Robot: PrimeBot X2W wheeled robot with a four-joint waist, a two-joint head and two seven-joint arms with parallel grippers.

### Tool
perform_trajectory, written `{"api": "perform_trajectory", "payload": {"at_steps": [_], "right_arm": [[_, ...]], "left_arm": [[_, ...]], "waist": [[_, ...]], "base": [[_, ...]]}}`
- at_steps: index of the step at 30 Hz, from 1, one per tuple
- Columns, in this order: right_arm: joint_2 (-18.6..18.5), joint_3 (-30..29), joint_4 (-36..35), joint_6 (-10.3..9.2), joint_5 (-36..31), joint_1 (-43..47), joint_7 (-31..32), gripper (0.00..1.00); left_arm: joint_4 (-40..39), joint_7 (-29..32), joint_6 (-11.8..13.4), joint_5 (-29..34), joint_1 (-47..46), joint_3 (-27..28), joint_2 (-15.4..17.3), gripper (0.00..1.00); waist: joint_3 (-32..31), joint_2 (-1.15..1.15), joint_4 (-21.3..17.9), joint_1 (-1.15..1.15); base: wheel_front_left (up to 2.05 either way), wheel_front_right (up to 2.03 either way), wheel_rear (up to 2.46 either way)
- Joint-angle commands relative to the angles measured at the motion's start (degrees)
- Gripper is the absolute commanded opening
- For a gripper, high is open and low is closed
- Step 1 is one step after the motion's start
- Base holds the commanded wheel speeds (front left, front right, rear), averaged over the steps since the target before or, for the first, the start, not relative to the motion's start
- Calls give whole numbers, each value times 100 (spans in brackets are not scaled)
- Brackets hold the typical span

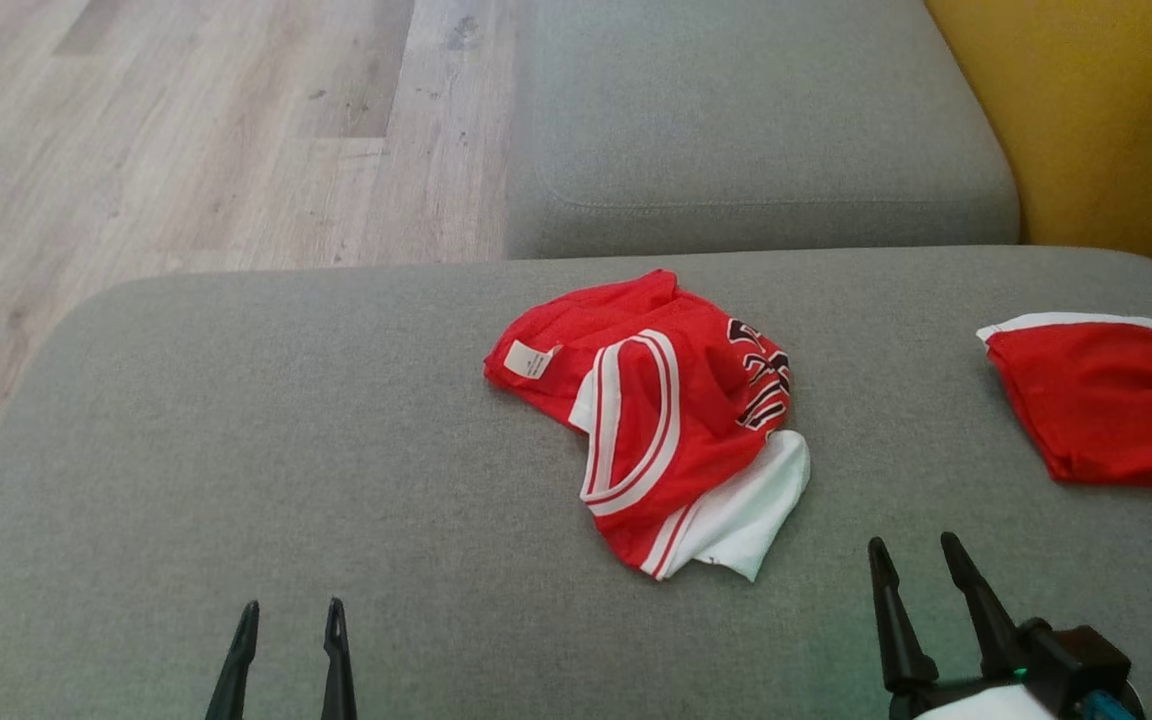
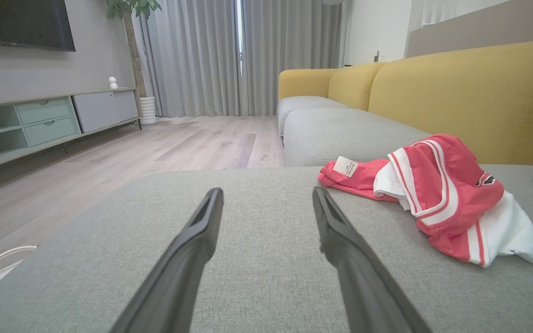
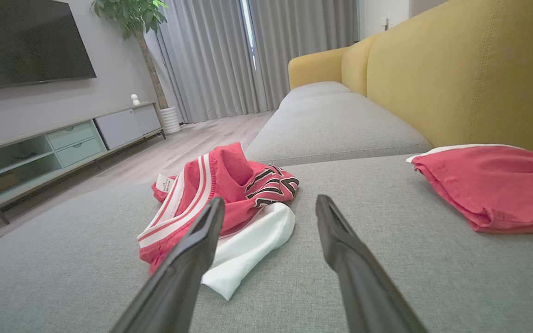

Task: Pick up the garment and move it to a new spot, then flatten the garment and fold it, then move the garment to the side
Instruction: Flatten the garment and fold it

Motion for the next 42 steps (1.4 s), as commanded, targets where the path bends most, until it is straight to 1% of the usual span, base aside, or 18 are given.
{"api": "perform_trajectory", "payload": {"at_steps": [1,3,5,11,16,19,23,29,32,35,36,37,38,39,40,42], "right_arm": [[-29,132,-238,37,-70,-224,-15,100],[-29,136,-257,37,-85,-218,-15,100],[-29,139,-291,37,-125,-211,-15,100],[-29,176,-391,37,-234,-322,-15,100],[-29,278,-447,37,-365,-444,-15,100],[-47,274,-549,37,-497,-650,-15,100],[-46,304,-631,37,-580,-804,-15,100],[-40,337,-685,37,-579,-887,-15,100],[-36,320,-709,37,-570,-919,-15,100],[-33,298,-720,37,-562,-956,-15,100],[-32,296,-726,37,-557,-968,-15,100],[-32,300,-733,37,-541,-979,-15,100],[-31,304,-740,37,-519,-992,-15,100],[-31,307,-744,37,-503,-1005,-15,100],[-31,304,-744,37,-484,-1017,-15,100],[-31,310,-739,37,-443,-1035,-15,100]], "left_arm": [[-112,-46,21,-61,-337,144,-52,100],[-58,-46,18,-30,-373,114,-52,100],[122,-46,-60,3,-480,16,-52,100],[701,-46,-449,-24,-1102,-321,-53,100],[1315,-46,-751,-127,-1750,-653,-53,100],[1798,-46,-898,-77,-2354,-885,-50,100],[2368,-46,-997,-148,-2831,-1076,-51,100],[3216,-46,-1085,-731,-3350,-1375,-52,100],[3435,-46,-1095,-991,-3578,-1629,-46,100],[3499,-46,-1097,-1293,-3762,-1962,55,100],[3490,-46,-1098,-1394,-3817,-2067,99,94],[3464,-46,-1098,-1494,-3869,-2185,146,73],[3420,-46,-1098,-1592,-3919,-2292,197,47],[3364,-46,-1098,-1676,-3967,-2394,252,16],[3268,-46,-1098,-1772,-4007,-2516,297,0],[3053,-46,-1099,-1968,-4077,-2733,388,0]], "waist": [[60,0,-27,0],[92,0,-40,0],[172,0,-68,0],[525,0,-255,0],[880,0,-516,0],[1267,0,-796,0],[1501,0,-1072,0],[1706,0,-1443,0],[1806,0,-1587,0],[1905,0,-1698,0],[1934,0,-1724,0],[1962,0,-1749,0],[1988,0,-1770,0],[2005,0,-1789,0],[2013,0,-1806,0],[2006,0,-1842,0]], "base": [[0,0,0],[0,0,0],[0,0,0],[0,0,0],[0,0,0],[0,0,0],[0,0,0],[0,0,0],[0,0,0],[0,0,0],[0,0,0],[0,0,0],[0,0,0],[0,0,0],[0,0,0],[0,0,0]]}}
